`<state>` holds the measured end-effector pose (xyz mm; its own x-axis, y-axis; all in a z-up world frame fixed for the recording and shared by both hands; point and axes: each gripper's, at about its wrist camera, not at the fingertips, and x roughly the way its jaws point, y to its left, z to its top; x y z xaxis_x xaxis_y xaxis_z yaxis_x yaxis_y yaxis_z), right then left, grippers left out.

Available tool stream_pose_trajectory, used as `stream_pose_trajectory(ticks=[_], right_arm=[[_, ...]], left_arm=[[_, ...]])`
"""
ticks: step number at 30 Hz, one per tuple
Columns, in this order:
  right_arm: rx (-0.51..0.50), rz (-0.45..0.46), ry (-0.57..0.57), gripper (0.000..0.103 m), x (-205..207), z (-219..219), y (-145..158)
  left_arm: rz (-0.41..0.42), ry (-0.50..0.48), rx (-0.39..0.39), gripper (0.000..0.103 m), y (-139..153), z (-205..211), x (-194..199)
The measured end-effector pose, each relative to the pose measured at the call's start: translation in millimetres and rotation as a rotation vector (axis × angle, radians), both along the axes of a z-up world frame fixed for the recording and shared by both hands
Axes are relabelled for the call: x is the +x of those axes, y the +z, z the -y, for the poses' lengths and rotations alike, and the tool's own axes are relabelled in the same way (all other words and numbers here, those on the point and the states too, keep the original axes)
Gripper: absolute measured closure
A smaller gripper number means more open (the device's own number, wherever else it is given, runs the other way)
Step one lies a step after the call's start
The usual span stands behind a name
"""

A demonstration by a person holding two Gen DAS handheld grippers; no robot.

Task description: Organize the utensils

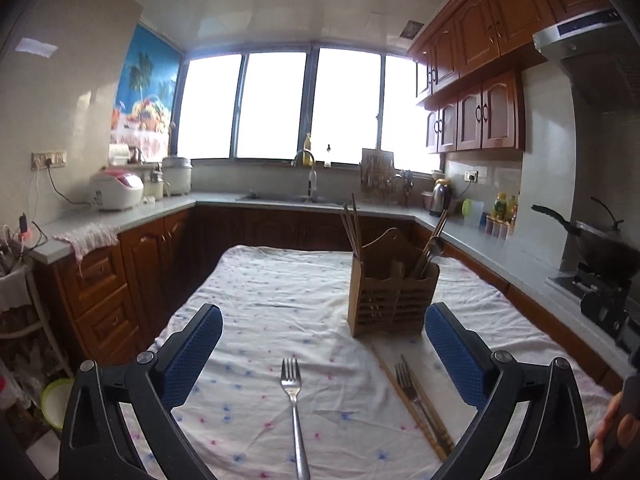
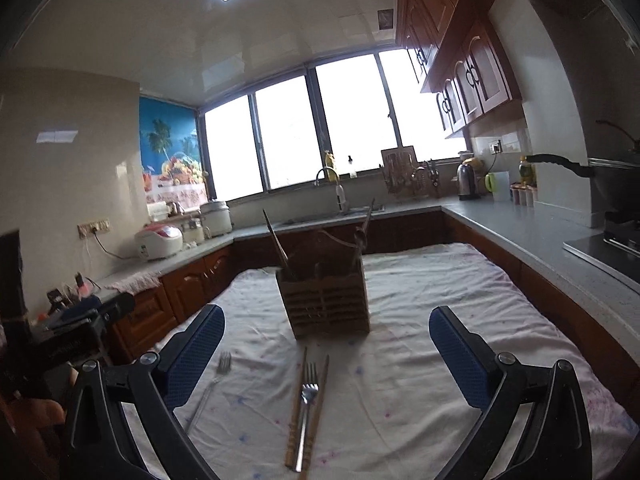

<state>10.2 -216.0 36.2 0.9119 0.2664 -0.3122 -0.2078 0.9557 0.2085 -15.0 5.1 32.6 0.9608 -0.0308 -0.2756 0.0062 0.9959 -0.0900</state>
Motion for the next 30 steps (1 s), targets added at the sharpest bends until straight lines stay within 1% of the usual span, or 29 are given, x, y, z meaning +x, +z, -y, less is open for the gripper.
stream_pose_trajectory(ticks=[3,6,12,16,20,30], right_arm=[[-0.021,-0.011,-0.003,0.0,-2,-6,-24],[-0.043,-0.017,-0.011,0.0,-2,-11,-39],[-0.065,-0.021,-0.005,0.0,-4,-17,-53],[-0.053,-0.02,-0.003,0.0,-8,-17,-56],[-0.057,-0.009,-0.004,0.0,-9,-17,-55],[-0.048,0.004,-0.016,0.0,-12,-14,-53]], left_arm=[[-0.023,-0.006,0.003,0.001,-21,4,-5],[-0.035,0.001,0.018,0.001,-39,7,-6],[-0.06,0.015,0.031,0.001,-55,12,-4],[-0.071,0.017,0.041,0.001,-55,14,-3],[-0.054,0.018,0.048,0.001,-50,16,-5],[-0.048,0.018,0.051,0.001,-56,17,-9]])
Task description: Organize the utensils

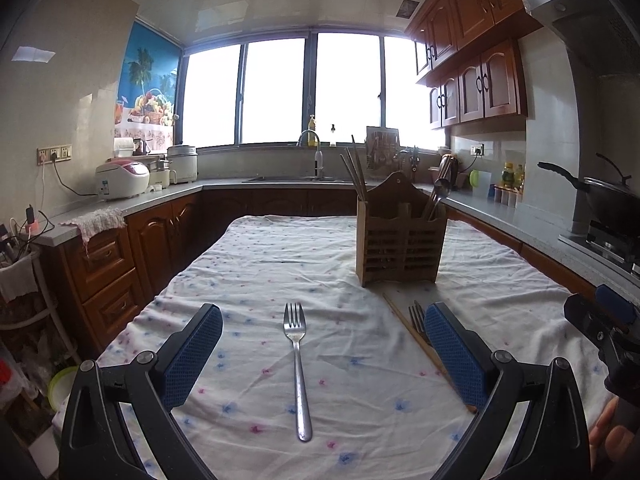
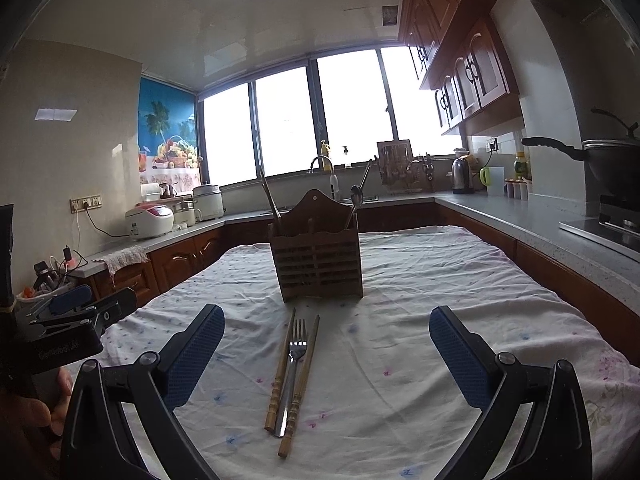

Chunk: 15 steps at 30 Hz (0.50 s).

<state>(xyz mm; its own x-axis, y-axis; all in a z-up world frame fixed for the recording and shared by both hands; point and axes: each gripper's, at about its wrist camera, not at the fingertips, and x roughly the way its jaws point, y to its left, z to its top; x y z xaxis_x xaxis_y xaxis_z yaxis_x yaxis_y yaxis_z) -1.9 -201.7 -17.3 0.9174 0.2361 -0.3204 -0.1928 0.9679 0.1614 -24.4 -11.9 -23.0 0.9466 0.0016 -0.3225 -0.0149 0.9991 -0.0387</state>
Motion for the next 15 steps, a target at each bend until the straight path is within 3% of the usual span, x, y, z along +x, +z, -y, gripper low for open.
stream_pose_trajectory(ticks=[15], right_arm=[[0.007,-0.009,0.0,0.0,1.4,1.7,0.8]], left_arm=[[-0.003,0.009,0.004,0.001,-1.3,-0.2,0.0]])
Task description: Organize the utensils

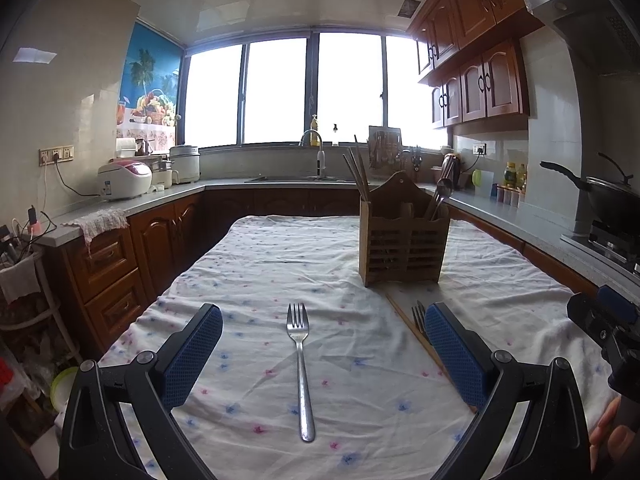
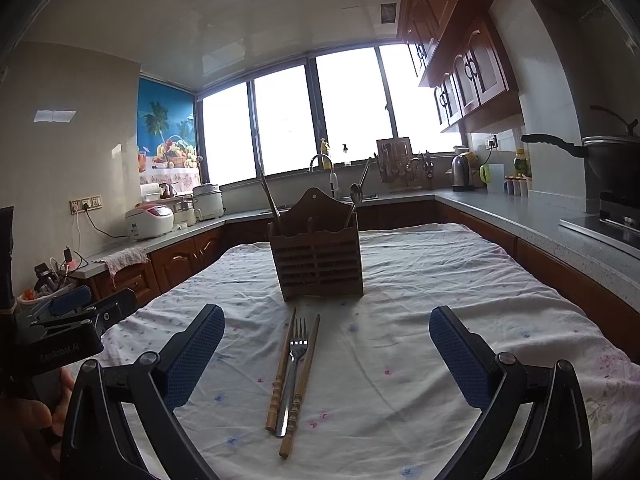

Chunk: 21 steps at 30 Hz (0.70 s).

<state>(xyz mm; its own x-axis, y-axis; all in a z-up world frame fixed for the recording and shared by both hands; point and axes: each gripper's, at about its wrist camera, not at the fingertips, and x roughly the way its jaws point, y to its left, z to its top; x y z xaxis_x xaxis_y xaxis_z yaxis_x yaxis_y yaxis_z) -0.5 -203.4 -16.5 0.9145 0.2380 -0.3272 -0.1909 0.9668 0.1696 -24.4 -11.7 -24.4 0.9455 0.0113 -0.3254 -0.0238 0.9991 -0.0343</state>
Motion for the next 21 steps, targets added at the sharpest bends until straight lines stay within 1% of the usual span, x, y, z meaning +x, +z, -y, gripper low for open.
stream_pose_trajectory(ticks=[6,21], right_arm=[[0.0,-0.001,0.003,0.0,0.1,-0.6,0.0],[0.011,0.002,0.005,0.0,-0.2,-1.4,0.1]], left_arm=[[-0.001,-0.011,0.009,0.001,0.0,2.3,-0.1],[0.014,-0.001,0.019,0.001,-0.7,3.4,-3.4]])
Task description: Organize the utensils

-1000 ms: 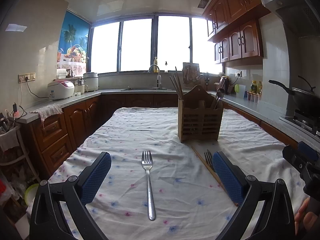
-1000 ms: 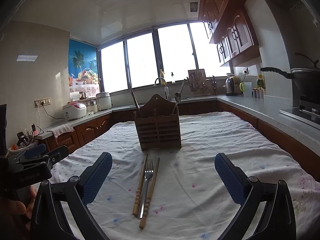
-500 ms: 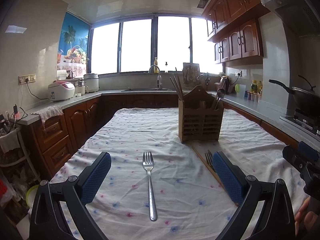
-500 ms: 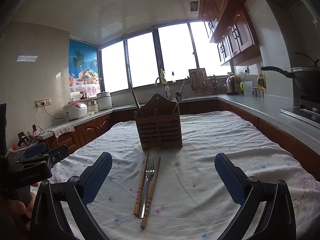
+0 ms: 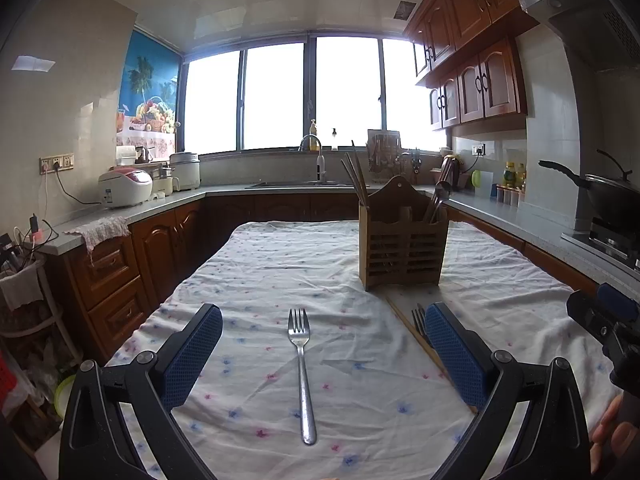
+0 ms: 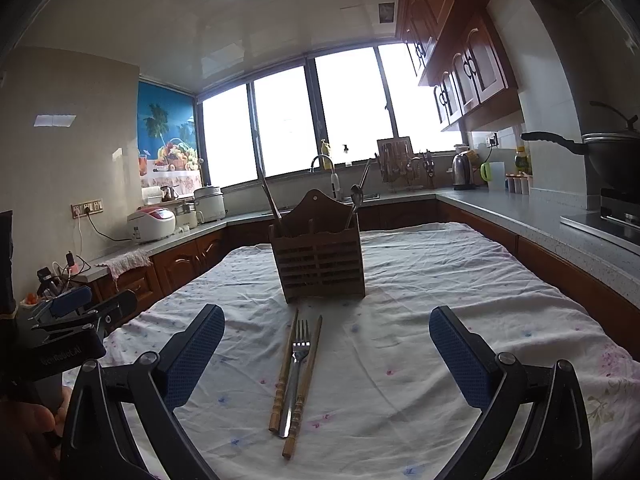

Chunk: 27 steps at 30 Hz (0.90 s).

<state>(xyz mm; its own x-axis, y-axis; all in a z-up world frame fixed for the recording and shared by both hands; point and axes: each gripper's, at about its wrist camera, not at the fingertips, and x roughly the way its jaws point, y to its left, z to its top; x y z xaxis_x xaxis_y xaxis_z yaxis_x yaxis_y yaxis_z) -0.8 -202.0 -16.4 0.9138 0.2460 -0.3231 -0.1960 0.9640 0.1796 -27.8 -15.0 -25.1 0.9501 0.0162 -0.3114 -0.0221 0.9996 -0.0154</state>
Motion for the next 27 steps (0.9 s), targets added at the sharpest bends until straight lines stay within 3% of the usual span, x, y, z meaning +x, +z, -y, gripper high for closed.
stream_pose_trajectory(ticks=[27], right_arm=[[0.008,-0.003,0.002,0.0,-0.1,0.0,1.0]], left_arm=[[-0.001,-0.013,0.012,0.001,0.2,2.8,2.5]])
